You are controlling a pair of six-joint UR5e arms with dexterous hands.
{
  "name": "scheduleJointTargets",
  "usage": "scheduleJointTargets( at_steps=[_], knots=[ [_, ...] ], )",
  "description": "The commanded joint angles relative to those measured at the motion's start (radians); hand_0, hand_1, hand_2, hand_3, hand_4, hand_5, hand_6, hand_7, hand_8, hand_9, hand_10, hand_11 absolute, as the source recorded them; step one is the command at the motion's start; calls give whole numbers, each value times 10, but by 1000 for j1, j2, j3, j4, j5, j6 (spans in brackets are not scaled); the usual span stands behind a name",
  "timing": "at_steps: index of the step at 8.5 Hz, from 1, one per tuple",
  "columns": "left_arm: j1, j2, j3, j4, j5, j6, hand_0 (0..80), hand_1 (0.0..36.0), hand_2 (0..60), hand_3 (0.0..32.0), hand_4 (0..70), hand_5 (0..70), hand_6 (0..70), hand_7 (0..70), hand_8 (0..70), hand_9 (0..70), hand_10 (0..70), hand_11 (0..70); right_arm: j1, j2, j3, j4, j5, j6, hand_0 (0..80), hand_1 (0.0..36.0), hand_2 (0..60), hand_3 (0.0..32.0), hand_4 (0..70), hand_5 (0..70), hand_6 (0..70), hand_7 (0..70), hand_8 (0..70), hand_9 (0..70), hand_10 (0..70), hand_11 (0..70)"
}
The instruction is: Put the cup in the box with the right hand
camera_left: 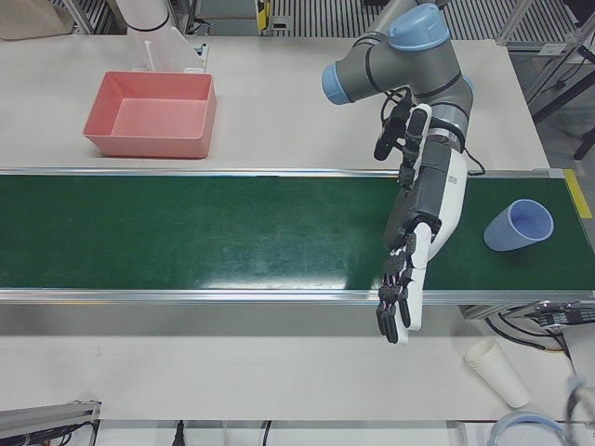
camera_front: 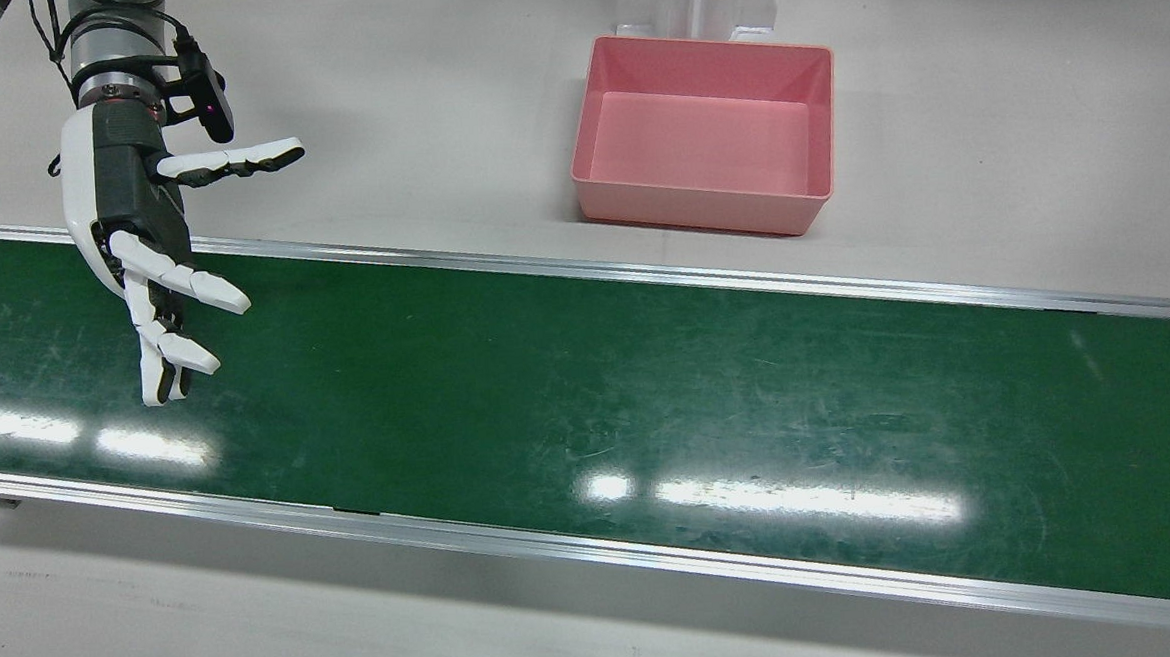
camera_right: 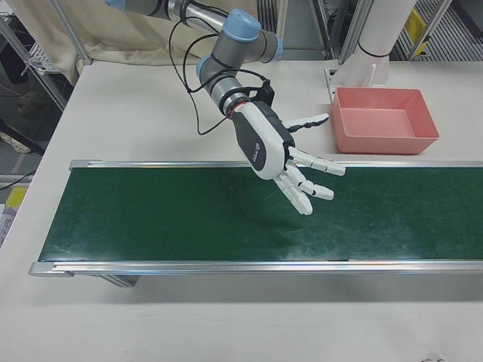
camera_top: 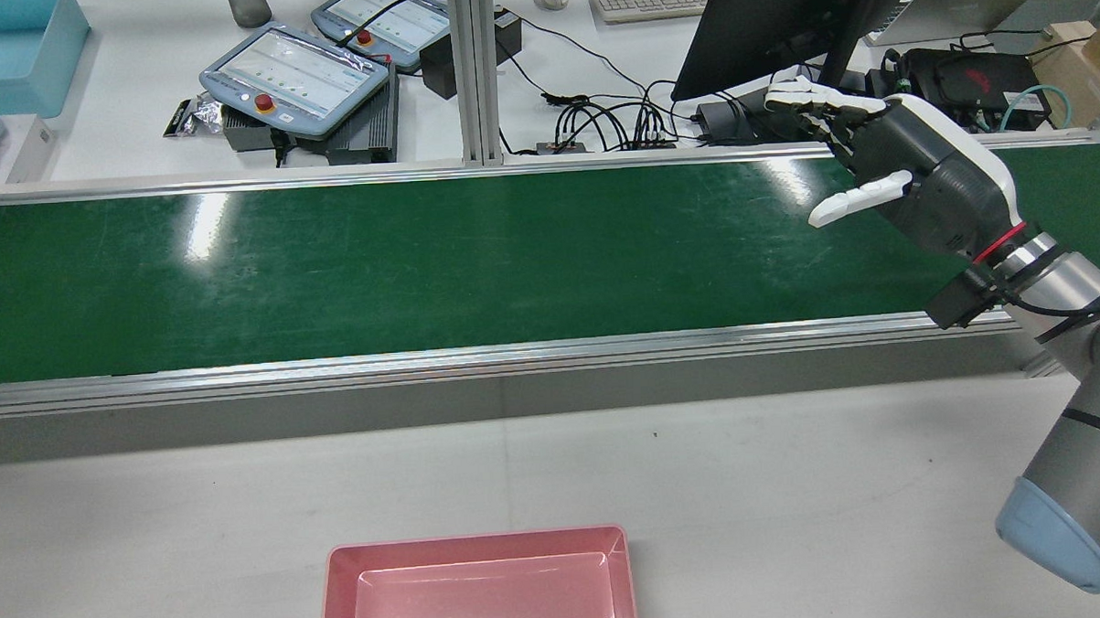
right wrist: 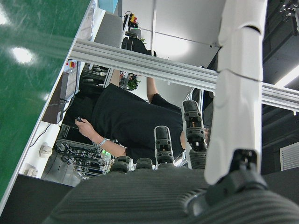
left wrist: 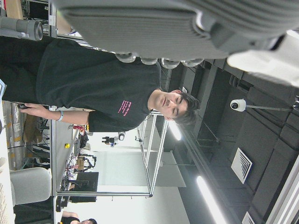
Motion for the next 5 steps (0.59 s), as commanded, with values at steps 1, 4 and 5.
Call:
scheduleJointTargets(
  at_steps=[1, 4, 5],
  knots=[
    [0, 0, 2, -1, 0, 0, 0, 0, 0, 0, 0, 0, 0, 0, 0, 0, 0, 0, 143, -30, -127, 7, -5, -18, 594, 239, 72, 0, 81, 79, 72, 245, 4, 37, 27, 68],
    [0, 0, 0, 0, 0, 0, 0, 0, 0, 0, 0, 0, 0, 0, 0, 0, 0, 0, 215, -30, -286, 7, -38, -49, 600, 197, 23, 0, 105, 64, 32, 71, 0, 0, 0, 2],
    [-1, 0, 0, 0, 0, 0, 0, 0, 0, 0, 0, 0, 0, 0, 0, 0, 0, 0, 212, -29, -312, 10, -38, -48, 538, 159, 42, 0, 81, 47, 19, 35, 0, 0, 0, 0]
  ],
)
